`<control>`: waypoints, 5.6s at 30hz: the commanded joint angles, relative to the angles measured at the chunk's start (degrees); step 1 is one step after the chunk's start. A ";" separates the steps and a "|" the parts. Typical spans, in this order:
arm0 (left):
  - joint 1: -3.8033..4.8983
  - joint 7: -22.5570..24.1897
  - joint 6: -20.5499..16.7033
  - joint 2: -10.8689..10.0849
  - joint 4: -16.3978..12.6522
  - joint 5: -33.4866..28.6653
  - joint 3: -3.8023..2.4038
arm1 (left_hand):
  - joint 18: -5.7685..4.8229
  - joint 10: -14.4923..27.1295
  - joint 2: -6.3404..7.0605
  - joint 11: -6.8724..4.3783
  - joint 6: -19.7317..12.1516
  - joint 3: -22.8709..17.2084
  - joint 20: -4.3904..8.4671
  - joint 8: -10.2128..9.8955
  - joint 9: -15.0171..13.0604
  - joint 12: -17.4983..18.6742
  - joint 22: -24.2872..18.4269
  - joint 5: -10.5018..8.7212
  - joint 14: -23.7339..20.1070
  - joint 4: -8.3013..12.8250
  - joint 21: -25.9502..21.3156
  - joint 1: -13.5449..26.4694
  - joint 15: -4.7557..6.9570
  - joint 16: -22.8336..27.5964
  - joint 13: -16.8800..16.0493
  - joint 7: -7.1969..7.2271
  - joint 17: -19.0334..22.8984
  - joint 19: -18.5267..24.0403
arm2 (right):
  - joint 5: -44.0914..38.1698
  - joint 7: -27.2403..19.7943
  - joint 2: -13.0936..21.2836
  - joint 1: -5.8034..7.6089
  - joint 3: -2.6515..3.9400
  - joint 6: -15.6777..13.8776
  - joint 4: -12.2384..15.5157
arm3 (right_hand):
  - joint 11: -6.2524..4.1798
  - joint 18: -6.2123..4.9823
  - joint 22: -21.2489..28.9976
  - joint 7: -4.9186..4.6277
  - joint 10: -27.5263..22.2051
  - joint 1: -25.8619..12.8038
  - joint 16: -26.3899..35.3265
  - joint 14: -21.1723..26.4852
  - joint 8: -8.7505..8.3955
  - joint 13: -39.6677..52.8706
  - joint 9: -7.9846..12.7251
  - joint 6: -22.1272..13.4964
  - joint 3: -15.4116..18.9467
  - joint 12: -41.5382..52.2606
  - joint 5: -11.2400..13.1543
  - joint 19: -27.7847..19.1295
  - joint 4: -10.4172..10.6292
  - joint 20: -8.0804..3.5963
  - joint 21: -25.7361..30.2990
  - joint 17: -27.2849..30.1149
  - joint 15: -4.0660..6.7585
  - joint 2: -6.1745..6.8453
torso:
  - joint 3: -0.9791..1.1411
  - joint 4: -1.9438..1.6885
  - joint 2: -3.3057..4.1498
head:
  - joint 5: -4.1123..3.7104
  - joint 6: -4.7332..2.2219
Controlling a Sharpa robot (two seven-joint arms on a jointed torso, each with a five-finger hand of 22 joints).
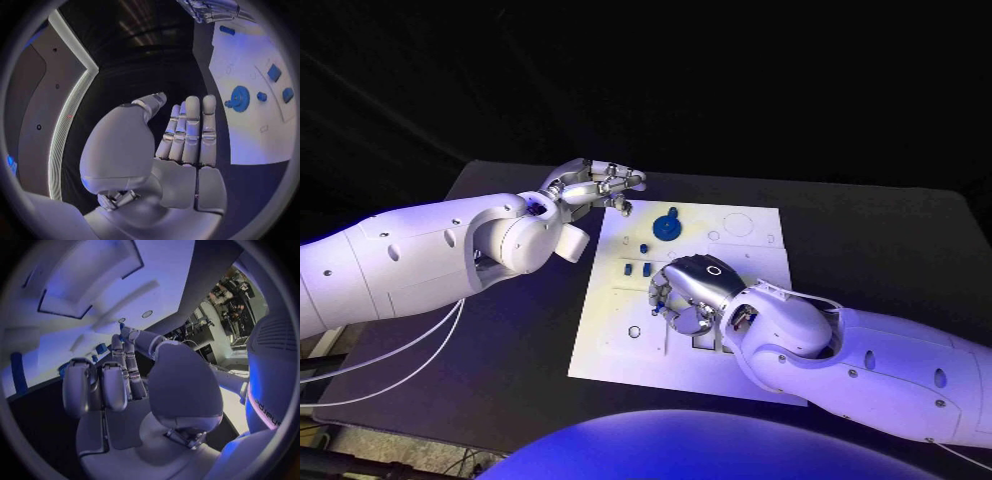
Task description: Assemble the parts on the task board
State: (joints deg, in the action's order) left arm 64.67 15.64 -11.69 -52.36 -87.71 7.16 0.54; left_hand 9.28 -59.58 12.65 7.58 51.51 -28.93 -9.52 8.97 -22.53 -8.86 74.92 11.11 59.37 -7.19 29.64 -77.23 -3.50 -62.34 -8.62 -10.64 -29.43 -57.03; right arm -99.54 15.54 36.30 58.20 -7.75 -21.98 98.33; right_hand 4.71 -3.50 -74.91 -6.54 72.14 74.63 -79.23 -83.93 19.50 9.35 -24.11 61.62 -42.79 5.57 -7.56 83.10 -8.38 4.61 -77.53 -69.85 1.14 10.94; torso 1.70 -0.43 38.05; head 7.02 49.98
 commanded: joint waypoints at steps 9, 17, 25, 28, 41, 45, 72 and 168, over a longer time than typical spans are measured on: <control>0.01 0.10 1.10 -0.11 -0.31 -0.16 -0.05 | 0.97 0.29 0.07 0.03 -0.32 -0.05 0.02 0.26 0.10 -0.25 0.18 0.15 -0.31 0.29 -0.26 -0.25 -0.01 0.19 -0.07 -0.04 0.08 0.00 | -1.36 -0.52 -0.67 -0.73 -0.03 -0.15 -0.68 | -1.90 0.49 -10.07 -0.08 2.29 0.73 -0.25 -2.43 0.14 3.04 -0.11 0.09 -0.34 0.36 -0.16 0.08 0.06 -0.11 0.07 -0.12 0.43 -1.03 | 0.09 0.05 0.01 | 0.57 0.02; 0.01 -0.01 1.23 -0.17 -0.33 -0.14 -0.05 | 0.97 0.39 0.08 0.05 -0.36 -0.05 0.01 0.27 0.11 -0.24 0.19 0.18 -0.33 0.31 -0.27 -0.24 -0.03 0.21 -0.07 -0.05 0.11 -0.03 | -1.98 -0.50 -1.06 -0.92 -0.06 0.02 -1.50 | -1.90 0.49 -10.07 -0.08 2.29 0.73 -0.25 -2.43 0.14 3.04 -0.11 0.09 -0.34 0.36 -0.16 0.08 0.06 -0.11 0.07 -0.12 0.43 -1.03 | 0.08 0.04 -0.05 | 0.69 0.02; 0.02 -0.15 1.29 -0.28 -0.39 -0.13 -0.06 | 0.97 0.43 0.08 0.06 -0.38 -0.05 0.00 0.27 0.12 -0.24 0.20 0.20 -0.35 0.32 -0.28 -0.23 -0.04 0.22 -0.06 -0.06 0.12 -0.04 | -2.78 -0.48 -1.61 -1.02 -0.10 1.17 -2.31 | -1.89 0.49 -10.09 -0.10 2.26 0.69 -0.28 -2.44 0.10 3.12 -0.17 0.05 -0.37 0.31 -0.18 0.07 0.03 -0.10 0.08 -0.13 0.42 -1.01 | 0.05 0.03 0.01 | 0.67 0.02; 0.02 -0.21 1.33 -0.31 -0.42 -0.12 -0.06 | 0.97 0.43 0.08 0.06 -0.38 -0.05 0.00 0.27 0.12 -0.24 0.20 0.20 -0.35 0.32 -0.28 -0.23 -0.04 0.22 -0.06 -0.06 0.12 -0.04 | -3.37 -0.38 -1.85 -1.08 -0.13 1.68 -2.55 | -1.88 0.48 -10.08 -0.11 2.24 0.68 -0.28 -2.43 0.08 3.14 -0.19 0.02 -0.39 0.28 -0.20 0.04 0.01 -0.10 0.12 -0.12 0.41 -1.00 | 0.07 0.01 0.02 | 0.72 0.02; 0.03 -0.33 1.31 -0.44 -0.40 -0.11 -0.06 | 0.96 0.59 0.10 0.09 -0.43 -0.03 -0.02 0.29 0.14 -0.23 0.22 0.23 -0.43 0.34 -0.30 -0.19 -0.07 0.28 -0.05 -0.08 0.18 -0.06 | -3.84 -1.21 -2.29 -1.22 -0.31 3.86 -2.27 | -1.86 0.50 -10.14 -0.13 2.20 0.62 -0.31 -2.43 0.04 3.21 -0.24 -0.02 -0.39 0.23 -0.26 0.08 -0.03 -0.10 0.02 -0.13 0.40 -0.93 | 0.07 0.09 -0.05 | 0.69 0.02; 0.03 -0.35 1.28 -0.49 -0.36 -0.11 -0.06 | 0.96 0.59 0.10 0.09 -0.43 -0.03 -0.02 0.29 0.14 -0.23 0.22 0.23 -0.43 0.34 -0.30 -0.19 -0.07 0.28 -0.05 -0.08 0.18 -0.06 | -3.79 -1.34 -2.22 -1.23 -0.35 4.47 -2.07 | -1.82 0.49 -10.16 -0.17 2.09 0.50 -0.31 -2.42 -0.05 3.28 -0.29 -0.11 -0.37 0.13 -0.47 0.05 -0.08 -0.08 0.05 -0.06 0.37 -0.81 | 0.07 0.05 -0.07 | 0.61 0.02; 0.03 -0.54 1.40 -0.81 0.01 -0.11 -0.06 | 0.95 0.82 0.06 0.14 -0.48 -0.03 -0.05 0.34 0.16 -0.24 0.25 0.23 -0.54 0.36 -0.35 -0.14 -0.11 0.34 -0.05 -0.11 0.25 -0.10 | -1.24 -0.90 6.76 1.14 0.13 -1.81 3.14 | 1.91 -1.50 -6.42 -3.30 -11.48 -3.56 1.85 -0.72 -5.67 -1.29 2.40 -8.46 4.00 0.21 -2.75 -4.53 1.57 3.04 10.17 5.95 -2.84 2.39 | 0.09 0.22 -0.12 | 0.10 0.02; 0.01 -0.77 2.24 0.77 2.08 -0.17 -0.04 | 0.96 1.13 -0.12 0.18 -0.52 -0.09 -0.11 0.56 0.21 -0.48 0.37 0.22 -0.64 0.51 -0.49 -0.14 -0.16 0.37 -0.12 -0.11 0.41 -0.20 | 6.85 -3.33 0.51 1.30 0.66 0.71 4.93 | -0.94 -0.48 -9.11 -0.67 -1.79 -1.22 -1.83 -1.58 -3.02 -0.73 1.10 -1.51 3.47 0.52 2.59 -1.18 7.06 0.81 6.78 3.10 -0.51 -1.29 | -0.03 0.32 -0.26 | 1.27 0.02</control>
State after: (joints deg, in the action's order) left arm 64.67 14.64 -10.51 -51.72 -85.55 7.16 0.55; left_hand 9.28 -58.98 12.65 7.78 51.31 -29.09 -9.52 9.22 -22.37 -9.04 74.92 11.10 59.17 -7.04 29.45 -77.23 -3.69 -62.34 -8.68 -10.84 -29.07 -57.03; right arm -91.74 13.79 36.98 59.66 -7.07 -21.29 103.51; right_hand 3.73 -4.85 -74.94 -7.14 70.37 72.92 -80.78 -84.03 16.08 8.56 -21.68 60.01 -38.91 6.36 -4.57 81.88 -1.35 5.63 -71.06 -66.79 0.23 9.88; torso 1.67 -0.14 37.79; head 8.13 50.01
